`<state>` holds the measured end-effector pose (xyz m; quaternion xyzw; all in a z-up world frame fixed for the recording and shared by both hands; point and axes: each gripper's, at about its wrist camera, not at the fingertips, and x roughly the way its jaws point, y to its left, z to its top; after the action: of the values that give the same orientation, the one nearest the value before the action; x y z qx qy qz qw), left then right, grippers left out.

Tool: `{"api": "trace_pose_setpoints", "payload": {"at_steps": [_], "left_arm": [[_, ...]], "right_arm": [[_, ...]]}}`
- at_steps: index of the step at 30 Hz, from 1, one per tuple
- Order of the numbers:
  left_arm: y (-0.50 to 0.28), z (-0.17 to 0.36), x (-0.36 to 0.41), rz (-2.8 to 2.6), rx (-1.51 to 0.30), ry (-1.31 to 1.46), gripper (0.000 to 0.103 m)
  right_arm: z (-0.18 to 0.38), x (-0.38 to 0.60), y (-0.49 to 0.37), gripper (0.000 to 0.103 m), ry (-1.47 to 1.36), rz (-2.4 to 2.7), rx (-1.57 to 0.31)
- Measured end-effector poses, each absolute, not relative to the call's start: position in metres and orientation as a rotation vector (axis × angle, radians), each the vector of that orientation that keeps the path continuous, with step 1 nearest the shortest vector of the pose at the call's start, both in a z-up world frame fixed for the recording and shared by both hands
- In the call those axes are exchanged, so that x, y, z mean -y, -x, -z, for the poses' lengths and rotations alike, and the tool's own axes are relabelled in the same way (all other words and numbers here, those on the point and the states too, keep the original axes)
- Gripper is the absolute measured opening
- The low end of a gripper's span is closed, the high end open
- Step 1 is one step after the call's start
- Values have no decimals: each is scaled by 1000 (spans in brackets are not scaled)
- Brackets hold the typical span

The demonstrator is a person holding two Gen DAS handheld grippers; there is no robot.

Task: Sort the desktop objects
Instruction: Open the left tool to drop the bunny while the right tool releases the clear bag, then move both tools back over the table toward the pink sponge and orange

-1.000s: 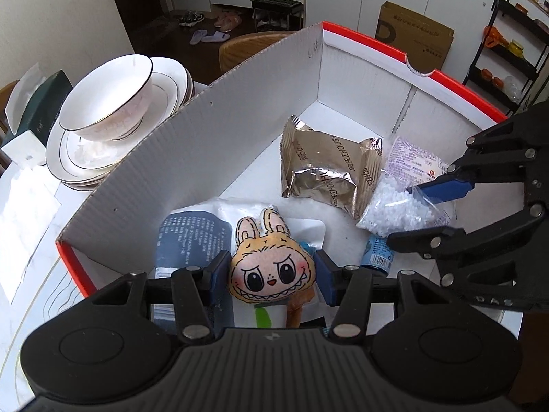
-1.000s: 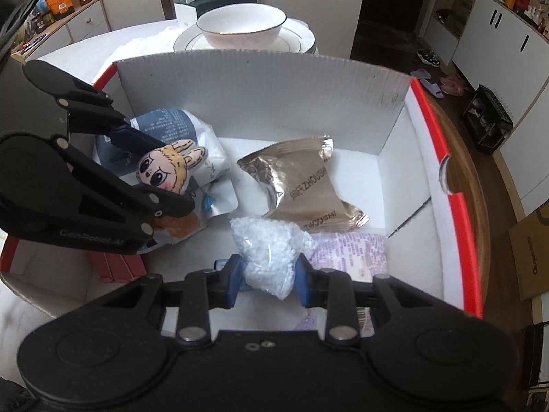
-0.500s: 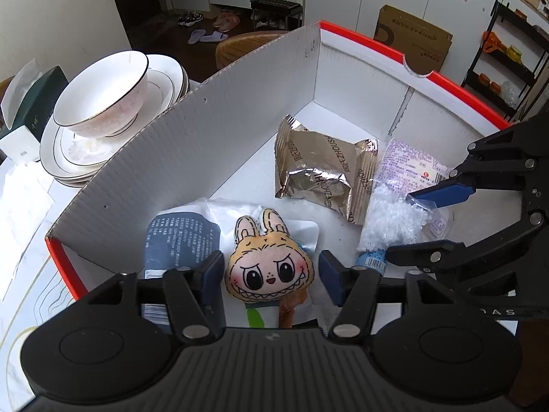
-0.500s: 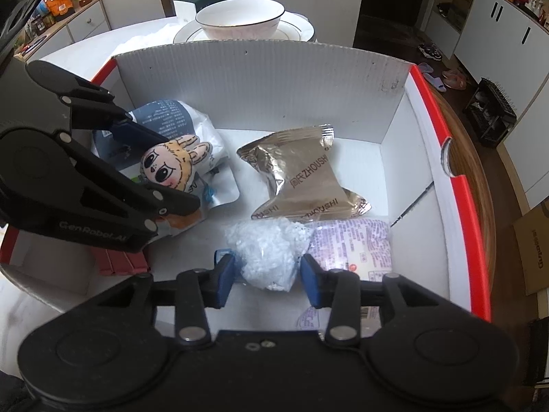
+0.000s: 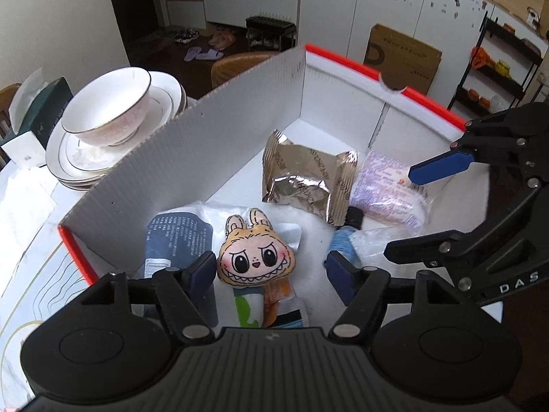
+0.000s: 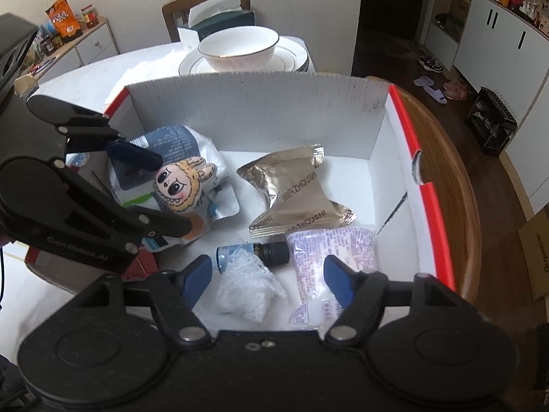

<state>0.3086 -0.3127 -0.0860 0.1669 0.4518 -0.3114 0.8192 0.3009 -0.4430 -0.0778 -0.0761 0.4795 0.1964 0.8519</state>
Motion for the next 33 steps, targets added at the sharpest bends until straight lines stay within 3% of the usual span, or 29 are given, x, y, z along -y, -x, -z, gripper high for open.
{"api": "trace_pose_setpoints", "payload": {"at_steps": [7,18,22,33], "left_arm": [[-292,66,299,660,-902,-292,70],[-261,29,268,637,-798,-181,70],[-250,19,256,615,-762,-150,80],[-228,9,209,591,-719,-114,87]], "right_arm": [[58,447,-289,75,140,-442,-961],[29,442,-271,88,122,-474,-876],[23,436,-266,92,124,-478,-865],[16,397,-250,95,139,-473,-851]]}}
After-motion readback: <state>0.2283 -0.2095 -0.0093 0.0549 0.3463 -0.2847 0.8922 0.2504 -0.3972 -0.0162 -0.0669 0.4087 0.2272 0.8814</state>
